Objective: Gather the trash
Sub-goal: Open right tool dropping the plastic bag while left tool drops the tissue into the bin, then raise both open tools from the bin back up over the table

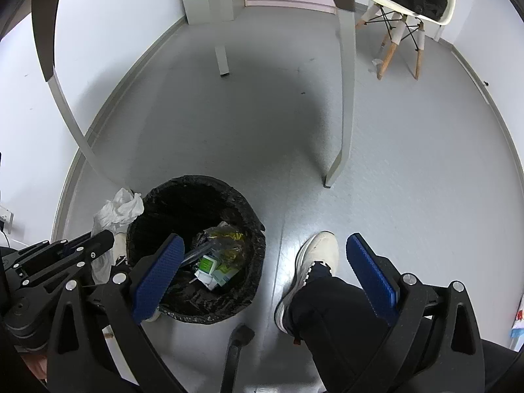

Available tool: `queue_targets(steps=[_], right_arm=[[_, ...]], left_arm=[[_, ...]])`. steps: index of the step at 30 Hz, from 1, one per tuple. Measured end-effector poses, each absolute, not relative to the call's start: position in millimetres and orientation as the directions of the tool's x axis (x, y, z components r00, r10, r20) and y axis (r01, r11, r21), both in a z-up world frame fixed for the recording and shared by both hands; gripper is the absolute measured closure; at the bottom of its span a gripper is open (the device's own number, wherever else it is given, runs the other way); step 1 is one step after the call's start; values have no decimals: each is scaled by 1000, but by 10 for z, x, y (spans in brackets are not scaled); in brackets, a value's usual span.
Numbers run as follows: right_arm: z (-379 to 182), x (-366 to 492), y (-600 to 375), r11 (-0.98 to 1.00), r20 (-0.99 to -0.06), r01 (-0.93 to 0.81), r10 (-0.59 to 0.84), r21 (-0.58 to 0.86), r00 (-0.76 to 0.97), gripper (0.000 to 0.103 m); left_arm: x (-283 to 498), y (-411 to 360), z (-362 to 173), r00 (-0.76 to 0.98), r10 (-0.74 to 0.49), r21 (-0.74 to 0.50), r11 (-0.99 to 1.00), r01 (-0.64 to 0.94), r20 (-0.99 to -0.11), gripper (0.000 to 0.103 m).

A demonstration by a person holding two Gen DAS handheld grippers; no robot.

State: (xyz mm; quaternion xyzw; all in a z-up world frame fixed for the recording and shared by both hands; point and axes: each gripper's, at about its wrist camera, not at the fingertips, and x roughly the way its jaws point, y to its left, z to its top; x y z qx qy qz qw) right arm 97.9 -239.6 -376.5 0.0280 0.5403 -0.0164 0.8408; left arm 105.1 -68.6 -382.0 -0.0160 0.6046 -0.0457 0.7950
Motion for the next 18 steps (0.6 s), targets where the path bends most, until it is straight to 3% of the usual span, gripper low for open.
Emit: queue_targets(steps=[4,8,18], right_arm=[[-3739,956,-2417,998,-908,54,-5,19,418,8],[-3717,937,-2412,999,-906,46,-8,13,424,8],[-3689,900,-2344,999,-898,33,14,31,439,8]], left_arm=[[1031,-695,-3799,273,-94,-82,995,56,-957,66],[994,-693,-3761,290,-87,-75,996,49,-953,49],[906,-631,-3574,366,-52,-41,998,40,-929,30]])
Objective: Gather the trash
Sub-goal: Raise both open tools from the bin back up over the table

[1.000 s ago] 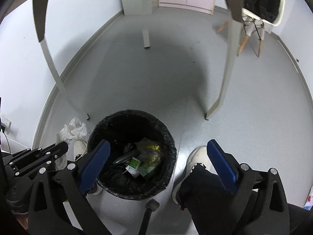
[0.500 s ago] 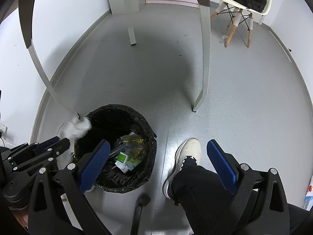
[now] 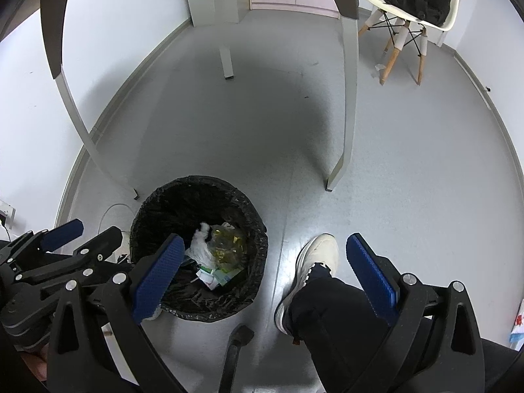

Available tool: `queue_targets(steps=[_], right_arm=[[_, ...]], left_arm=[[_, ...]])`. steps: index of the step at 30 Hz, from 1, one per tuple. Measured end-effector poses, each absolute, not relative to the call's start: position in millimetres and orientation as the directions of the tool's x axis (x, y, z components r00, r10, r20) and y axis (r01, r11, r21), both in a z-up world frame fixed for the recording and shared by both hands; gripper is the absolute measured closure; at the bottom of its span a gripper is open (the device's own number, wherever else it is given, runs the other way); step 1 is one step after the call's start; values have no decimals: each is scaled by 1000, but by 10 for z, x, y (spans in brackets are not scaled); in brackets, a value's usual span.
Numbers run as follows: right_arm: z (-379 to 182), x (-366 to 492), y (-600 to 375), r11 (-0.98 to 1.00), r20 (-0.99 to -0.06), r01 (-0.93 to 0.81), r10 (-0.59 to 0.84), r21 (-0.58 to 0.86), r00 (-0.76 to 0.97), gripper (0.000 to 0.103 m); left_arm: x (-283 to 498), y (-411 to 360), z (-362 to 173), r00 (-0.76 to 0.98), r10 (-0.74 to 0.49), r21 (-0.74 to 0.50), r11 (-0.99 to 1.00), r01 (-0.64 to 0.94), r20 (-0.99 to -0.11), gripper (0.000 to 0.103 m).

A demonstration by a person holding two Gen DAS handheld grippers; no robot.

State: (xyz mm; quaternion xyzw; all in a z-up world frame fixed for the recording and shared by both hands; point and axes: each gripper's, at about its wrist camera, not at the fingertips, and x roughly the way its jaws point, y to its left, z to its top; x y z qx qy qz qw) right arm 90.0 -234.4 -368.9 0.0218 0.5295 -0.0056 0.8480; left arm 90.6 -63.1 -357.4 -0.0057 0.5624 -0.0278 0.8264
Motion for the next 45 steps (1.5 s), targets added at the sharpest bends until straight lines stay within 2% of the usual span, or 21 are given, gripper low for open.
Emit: queue_targets(steps=[17,24,45], right_arm=[[-3254,620,-2117,1000,-855,8,8,14,518,8],[-3004,449,-2191,996,-841,55,34,76,541,8],[-2058,-201,-2024,999,-731,-20,45,43,681,8]], left_arm=[[556,-319,-3054,473,-49,-48,999,13,-880,6],[308,-253,-2761,531,-52,-48,999,22,-846,6],[-353,-12,-1692,677,-36,-73,997,-27,-736,6]])
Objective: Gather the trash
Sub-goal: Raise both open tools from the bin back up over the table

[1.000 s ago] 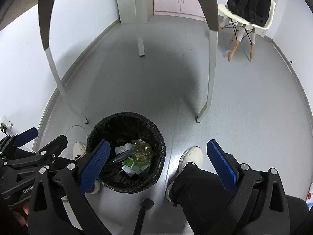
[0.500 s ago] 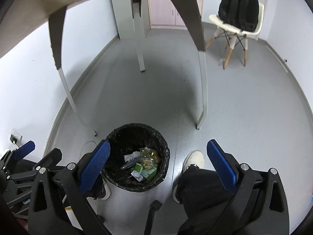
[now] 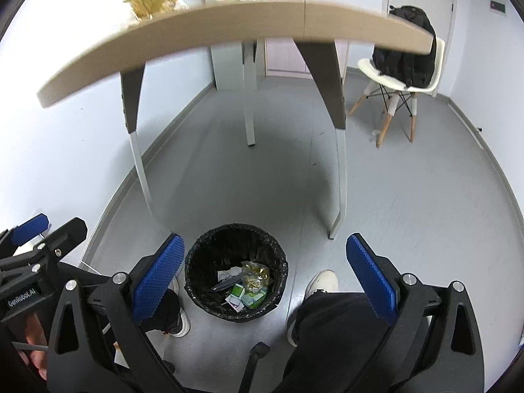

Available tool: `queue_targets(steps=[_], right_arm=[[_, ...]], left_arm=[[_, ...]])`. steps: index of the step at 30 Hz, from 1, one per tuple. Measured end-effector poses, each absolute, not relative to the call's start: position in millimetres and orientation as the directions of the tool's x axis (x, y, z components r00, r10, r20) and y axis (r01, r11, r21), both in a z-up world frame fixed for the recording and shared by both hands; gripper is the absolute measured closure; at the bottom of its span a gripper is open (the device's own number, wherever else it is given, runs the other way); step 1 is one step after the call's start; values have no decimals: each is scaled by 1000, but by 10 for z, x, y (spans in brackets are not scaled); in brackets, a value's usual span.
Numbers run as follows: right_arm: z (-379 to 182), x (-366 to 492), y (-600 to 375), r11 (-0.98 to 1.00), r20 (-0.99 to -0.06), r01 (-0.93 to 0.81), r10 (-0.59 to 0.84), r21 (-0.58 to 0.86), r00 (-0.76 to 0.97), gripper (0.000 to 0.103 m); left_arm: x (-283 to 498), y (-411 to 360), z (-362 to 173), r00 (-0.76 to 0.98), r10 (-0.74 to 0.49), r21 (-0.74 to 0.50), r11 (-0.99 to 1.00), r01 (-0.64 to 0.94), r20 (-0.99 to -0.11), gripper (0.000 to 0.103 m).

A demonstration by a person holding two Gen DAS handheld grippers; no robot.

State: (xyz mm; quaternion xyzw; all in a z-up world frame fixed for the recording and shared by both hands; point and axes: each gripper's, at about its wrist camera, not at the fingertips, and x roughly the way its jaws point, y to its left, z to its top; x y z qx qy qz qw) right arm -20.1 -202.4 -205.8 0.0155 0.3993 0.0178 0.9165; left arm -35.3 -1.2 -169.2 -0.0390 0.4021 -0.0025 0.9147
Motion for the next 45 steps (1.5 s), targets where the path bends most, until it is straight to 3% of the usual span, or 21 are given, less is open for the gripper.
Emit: queue_targets(steps=[14,27,45], right_arm=[[-1298,-489,-2067,1000,-610,8,-4,3,792,8],[-768,-579,-2062,999,-544,-37,33,4,838,8],[-377,-125,-2187,999,-536,-37,30,-3,844,8]], left_arm=[[-522,-37,-1061,742,-42,-68,998,-5,-669,6],[-451,-41,-595,783,-51,-82,997,0,-620,6],[129,-39,-146,793,-40,-81,997,-11,-608,6]])
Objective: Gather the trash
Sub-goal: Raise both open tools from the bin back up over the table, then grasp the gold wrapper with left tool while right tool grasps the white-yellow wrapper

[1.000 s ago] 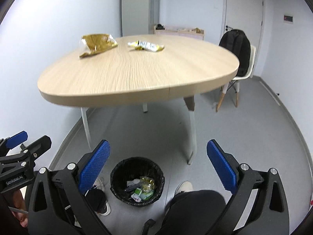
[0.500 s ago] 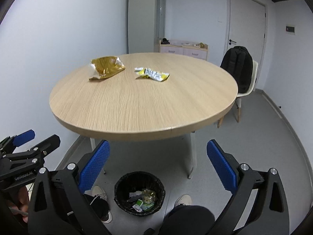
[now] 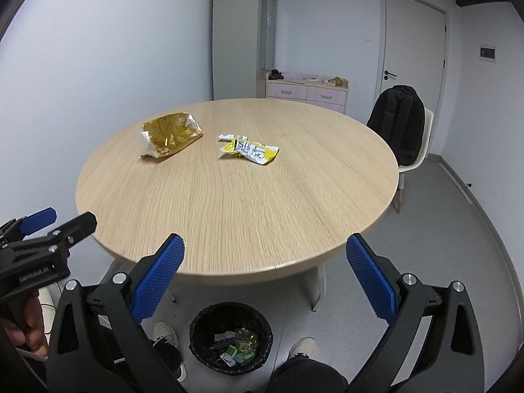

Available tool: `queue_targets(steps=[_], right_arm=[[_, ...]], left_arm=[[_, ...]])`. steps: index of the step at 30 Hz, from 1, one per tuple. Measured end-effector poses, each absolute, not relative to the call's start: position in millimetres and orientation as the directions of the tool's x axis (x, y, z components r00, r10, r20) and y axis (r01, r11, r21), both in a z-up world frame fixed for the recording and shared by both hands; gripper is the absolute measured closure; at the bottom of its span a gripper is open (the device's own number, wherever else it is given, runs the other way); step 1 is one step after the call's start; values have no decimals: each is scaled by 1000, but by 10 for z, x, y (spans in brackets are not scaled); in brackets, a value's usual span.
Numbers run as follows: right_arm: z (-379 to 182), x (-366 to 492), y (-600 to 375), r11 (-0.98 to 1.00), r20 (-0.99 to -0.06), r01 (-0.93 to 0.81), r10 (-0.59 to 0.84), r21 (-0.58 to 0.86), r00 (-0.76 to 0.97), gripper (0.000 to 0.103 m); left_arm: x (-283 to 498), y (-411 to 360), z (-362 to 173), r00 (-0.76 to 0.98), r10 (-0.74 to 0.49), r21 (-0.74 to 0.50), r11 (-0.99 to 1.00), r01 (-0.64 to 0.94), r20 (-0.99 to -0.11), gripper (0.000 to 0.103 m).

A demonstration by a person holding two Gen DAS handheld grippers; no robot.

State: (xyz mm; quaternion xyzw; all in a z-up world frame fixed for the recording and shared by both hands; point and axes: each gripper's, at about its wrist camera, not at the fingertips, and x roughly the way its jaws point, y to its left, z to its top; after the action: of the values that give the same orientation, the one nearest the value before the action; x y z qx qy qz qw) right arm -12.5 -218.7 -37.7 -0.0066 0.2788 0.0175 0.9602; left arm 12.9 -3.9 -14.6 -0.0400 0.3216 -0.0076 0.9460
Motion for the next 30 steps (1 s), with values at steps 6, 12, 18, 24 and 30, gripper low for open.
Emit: queue_targets(steps=[6,12,18,24,30], right_arm=[[-391,62,-2203,999,-546,-41,33,-2,837,8],[-396,334,-2253,999,-567,-42,41,11,823,8],[-368,746,-2180,998,-583,-62,45,-8,811,8],[-353,1343,-2047,994,-616,-104,68,-24,785,8],[-348,1925,-1891,991,-639,-118,50,-65,767,8]], left_arm=[[368,47,-126,789,-23,-74,997,-29,-614,6],[742,88,-162,774,-3,-57,997,-43,-633,6],[1219,154,-218,756,12,-47,997,-57,-655,6],[1815,246,-267,741,33,-33,997,-74,-671,6],[2359,285,-301,721,38,-35,996,-86,-692,6]])
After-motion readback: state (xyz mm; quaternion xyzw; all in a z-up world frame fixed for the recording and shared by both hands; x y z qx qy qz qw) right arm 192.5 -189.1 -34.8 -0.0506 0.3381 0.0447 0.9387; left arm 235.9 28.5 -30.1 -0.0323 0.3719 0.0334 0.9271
